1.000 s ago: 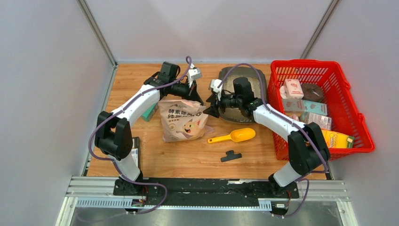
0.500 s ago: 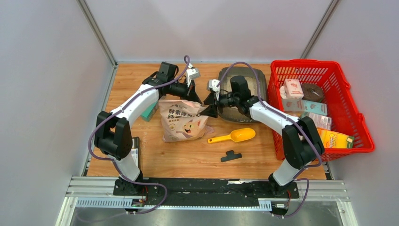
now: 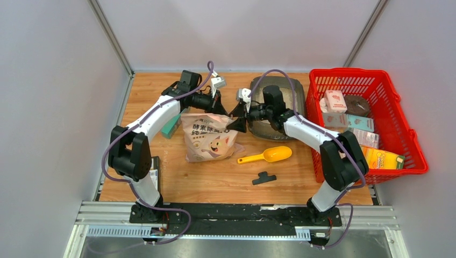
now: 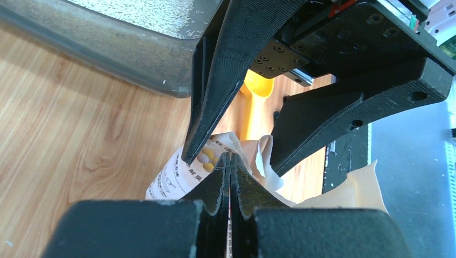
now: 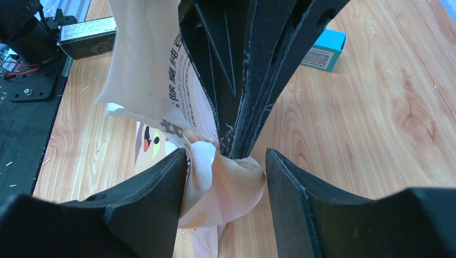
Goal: Fill the litter box with clean litter
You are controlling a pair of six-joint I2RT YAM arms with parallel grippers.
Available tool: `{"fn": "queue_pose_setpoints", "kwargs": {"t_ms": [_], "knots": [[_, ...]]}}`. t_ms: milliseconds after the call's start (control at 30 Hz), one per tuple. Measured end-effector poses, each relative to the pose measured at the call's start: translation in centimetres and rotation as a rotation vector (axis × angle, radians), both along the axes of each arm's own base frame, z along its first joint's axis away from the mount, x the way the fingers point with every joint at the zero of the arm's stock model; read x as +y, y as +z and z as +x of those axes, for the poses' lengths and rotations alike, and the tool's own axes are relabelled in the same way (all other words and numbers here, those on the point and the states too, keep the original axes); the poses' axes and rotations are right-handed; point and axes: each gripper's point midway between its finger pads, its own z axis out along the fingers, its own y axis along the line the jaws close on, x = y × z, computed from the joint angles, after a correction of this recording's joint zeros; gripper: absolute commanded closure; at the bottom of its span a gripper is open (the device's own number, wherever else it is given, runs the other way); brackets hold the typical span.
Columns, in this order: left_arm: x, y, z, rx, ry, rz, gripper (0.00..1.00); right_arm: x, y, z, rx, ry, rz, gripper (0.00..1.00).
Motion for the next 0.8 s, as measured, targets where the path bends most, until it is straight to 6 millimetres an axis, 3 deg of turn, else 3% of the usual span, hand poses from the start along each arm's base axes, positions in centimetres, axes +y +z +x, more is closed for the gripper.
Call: {"fn": "queue_pose_setpoints", "kwargs": {"t_ms": [467, 800], "knots": [[-0.2, 0.0, 0.4, 0.060, 0.014, -0.016, 1.00, 0.4, -0.8, -0.6, 0.057, 0.040, 0.012, 0.62], [0.6, 0.7, 2.1, 0.066, 0.075, -0.048, 1.00, 0.5, -0.6, -0.7, 0.150, 0.003, 0.036, 0.58]]}}
